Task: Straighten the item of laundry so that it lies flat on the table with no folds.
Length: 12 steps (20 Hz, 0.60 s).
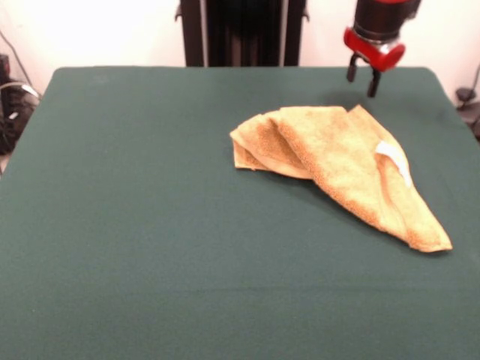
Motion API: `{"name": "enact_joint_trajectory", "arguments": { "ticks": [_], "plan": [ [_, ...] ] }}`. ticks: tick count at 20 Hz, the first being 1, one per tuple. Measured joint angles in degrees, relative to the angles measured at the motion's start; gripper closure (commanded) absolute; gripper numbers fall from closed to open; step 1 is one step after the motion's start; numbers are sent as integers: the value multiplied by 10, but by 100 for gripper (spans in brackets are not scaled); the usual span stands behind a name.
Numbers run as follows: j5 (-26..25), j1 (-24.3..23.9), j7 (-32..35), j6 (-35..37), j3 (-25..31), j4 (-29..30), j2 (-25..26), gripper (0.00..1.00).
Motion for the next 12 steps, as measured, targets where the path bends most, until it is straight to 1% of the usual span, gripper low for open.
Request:
{"name": "enact_joint_trajectory", "arguments": {
  "ticks": [6,12],
  "plan": [
    [0,-13,0,0,0,0,-1,0],
    [0,-14,0,0,0,0,-2,0]
  ]
}}
